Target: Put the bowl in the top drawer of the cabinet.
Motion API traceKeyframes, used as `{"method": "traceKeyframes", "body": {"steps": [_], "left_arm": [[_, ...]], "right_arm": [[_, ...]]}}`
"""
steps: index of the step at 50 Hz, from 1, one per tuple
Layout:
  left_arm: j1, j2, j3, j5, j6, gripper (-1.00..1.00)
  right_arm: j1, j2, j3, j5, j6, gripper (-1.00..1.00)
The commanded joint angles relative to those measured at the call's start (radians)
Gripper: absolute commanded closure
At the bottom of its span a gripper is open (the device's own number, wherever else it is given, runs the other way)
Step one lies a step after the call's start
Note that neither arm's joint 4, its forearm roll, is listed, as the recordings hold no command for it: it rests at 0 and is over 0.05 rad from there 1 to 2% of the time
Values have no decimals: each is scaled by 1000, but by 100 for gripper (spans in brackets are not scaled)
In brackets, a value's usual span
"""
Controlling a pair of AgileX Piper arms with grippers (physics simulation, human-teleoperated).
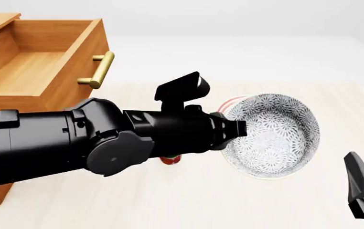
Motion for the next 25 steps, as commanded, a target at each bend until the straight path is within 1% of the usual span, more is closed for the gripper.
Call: {"method": "traceKeyframes", "body": {"steps": [1, 25], "left_arm": [[20, -36, -32, 35, 32, 100], [60, -122, -70, 105, 84, 100]], "right_arm": [[0, 0, 0, 0, 0, -100], [0, 0, 0, 0, 0, -100]]}}
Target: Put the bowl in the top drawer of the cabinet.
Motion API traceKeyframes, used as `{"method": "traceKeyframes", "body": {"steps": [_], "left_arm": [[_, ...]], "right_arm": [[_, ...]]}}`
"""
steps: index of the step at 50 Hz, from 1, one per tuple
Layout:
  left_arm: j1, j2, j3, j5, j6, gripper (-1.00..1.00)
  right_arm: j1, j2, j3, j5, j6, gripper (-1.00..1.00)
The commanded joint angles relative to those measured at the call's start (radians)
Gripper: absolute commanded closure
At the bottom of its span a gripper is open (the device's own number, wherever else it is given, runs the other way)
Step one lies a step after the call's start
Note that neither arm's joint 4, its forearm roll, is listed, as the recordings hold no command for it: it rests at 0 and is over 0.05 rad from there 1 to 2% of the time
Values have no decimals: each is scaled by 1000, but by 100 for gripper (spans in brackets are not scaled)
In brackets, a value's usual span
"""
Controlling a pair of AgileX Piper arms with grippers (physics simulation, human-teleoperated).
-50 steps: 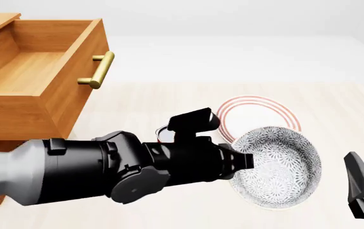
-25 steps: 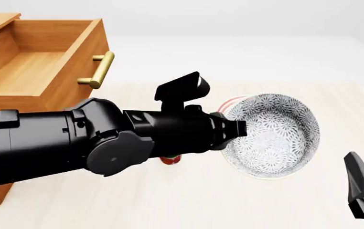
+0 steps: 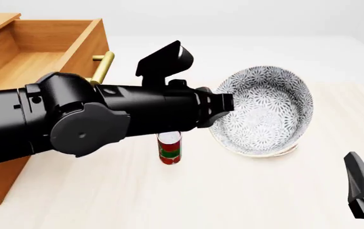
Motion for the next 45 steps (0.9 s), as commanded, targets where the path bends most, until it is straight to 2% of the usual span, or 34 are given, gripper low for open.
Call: {"method": "traceKeyframes", "body": {"steps": [1, 36, 45], "left_arm": [[17, -37, -26, 28, 28, 100], [88, -116, -73, 109, 69, 100], [115, -143, -113, 148, 84, 100]], "right_arm": [[0, 0, 0, 0, 0, -100], [0, 0, 0, 0, 0, -100], [0, 0, 0, 0, 0, -100]]}}
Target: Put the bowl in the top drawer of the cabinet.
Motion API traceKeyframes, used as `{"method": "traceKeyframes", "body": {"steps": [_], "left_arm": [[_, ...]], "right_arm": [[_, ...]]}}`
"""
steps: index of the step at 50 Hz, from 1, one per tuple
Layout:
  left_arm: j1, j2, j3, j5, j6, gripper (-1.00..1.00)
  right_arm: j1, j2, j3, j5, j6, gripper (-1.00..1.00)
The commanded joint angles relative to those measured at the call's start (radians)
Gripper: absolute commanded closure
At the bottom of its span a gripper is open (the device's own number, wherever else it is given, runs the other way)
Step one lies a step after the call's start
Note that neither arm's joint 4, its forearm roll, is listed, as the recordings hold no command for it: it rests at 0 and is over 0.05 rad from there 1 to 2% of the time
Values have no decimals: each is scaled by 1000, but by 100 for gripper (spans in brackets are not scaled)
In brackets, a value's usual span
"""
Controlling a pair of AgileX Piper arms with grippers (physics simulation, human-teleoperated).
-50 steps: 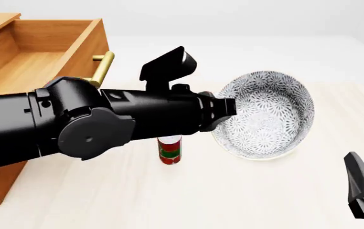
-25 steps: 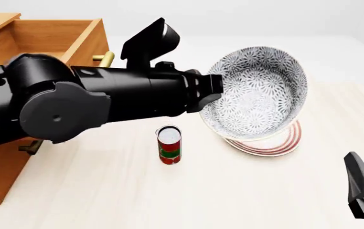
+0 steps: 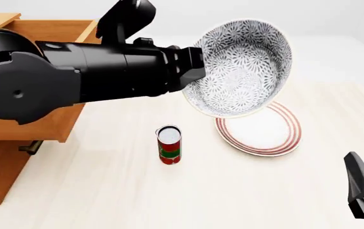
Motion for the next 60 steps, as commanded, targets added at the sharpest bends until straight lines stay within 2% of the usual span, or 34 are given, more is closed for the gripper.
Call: {"method": "traceKeyframes", "body": {"steps": [1, 43, 60], "left_arm": [[29, -32, -39, 33, 21, 100], [181, -145, -135, 154, 68, 100], [252, -205, -131, 190, 77, 100]], "right_arm": [[0, 0, 0, 0, 0, -100], [0, 0, 0, 0, 0, -100], [0, 0, 0, 0, 0, -100]]}}
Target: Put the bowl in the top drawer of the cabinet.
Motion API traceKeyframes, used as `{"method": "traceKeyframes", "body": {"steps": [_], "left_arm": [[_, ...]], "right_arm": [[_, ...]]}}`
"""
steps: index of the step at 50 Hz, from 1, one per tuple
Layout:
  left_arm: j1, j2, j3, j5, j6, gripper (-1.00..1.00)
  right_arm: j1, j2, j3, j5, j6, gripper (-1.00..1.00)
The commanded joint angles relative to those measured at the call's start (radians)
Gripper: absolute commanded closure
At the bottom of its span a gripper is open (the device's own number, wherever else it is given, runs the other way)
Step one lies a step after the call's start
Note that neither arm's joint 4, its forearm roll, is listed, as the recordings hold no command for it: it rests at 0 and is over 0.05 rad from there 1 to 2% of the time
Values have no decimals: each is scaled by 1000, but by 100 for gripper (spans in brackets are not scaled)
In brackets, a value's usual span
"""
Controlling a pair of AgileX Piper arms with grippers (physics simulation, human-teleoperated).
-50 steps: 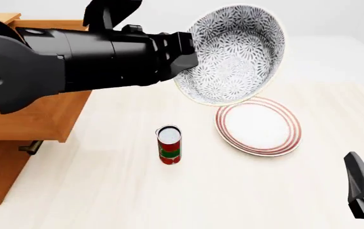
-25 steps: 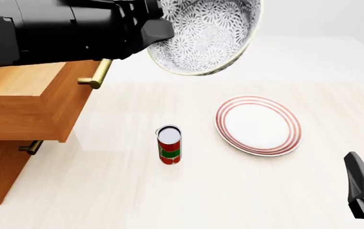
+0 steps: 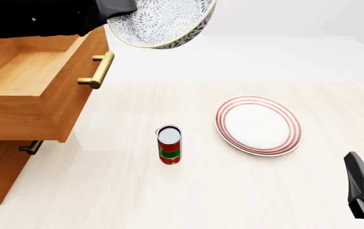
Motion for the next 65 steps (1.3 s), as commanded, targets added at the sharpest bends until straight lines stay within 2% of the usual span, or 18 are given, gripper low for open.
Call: {"method": "traceKeyframes", "body": {"steps": [1, 48, 65], "left_arm": [[49, -42, -10, 25, 12, 100], [259, -179, -42, 135, 17, 100], [340, -189, -57, 164, 56, 100]], "right_arm": [[0, 0, 0, 0, 0, -100], [0, 0, 0, 0, 0, -100], [0, 0, 0, 0, 0, -100]]}}
